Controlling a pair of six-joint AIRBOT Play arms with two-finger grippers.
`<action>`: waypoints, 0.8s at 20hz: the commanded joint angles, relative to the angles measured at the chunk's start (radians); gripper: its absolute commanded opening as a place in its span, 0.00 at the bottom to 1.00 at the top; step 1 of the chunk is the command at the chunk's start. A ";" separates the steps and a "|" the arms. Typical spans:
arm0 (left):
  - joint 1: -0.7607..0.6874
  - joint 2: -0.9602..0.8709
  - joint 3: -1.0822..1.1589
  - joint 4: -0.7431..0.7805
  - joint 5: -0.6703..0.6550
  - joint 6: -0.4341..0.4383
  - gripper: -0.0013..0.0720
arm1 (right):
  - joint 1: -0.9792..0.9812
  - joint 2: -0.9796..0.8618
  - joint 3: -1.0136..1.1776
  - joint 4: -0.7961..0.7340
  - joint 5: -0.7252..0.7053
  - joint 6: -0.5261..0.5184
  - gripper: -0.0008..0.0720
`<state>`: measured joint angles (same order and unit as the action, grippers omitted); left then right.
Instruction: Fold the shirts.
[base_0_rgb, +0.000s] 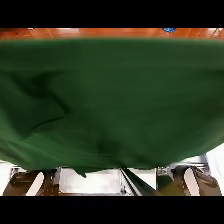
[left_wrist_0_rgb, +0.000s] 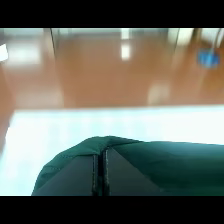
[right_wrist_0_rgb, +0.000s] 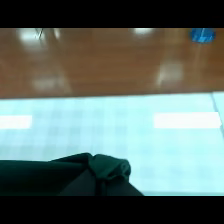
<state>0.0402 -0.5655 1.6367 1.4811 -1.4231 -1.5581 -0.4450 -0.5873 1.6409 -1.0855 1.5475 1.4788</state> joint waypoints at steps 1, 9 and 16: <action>-0.016 -0.055 -0.252 0.011 0.085 -0.045 0.04 | 0.000 -0.026 -0.224 0.069 -0.043 -0.058 0.03; -0.016 -0.612 -0.438 -0.174 0.633 -0.055 0.04 | 0.191 -0.525 -0.531 0.114 -0.555 -0.182 0.03; -0.001 -1.189 0.018 -0.211 0.391 -0.055 0.05 | 0.212 -1.051 -0.195 0.195 -0.598 -0.098 0.03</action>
<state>0.0353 -1.5517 1.4910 1.2999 -0.9169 -1.6127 -0.2447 -1.4578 1.3220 -0.9295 0.9546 1.3495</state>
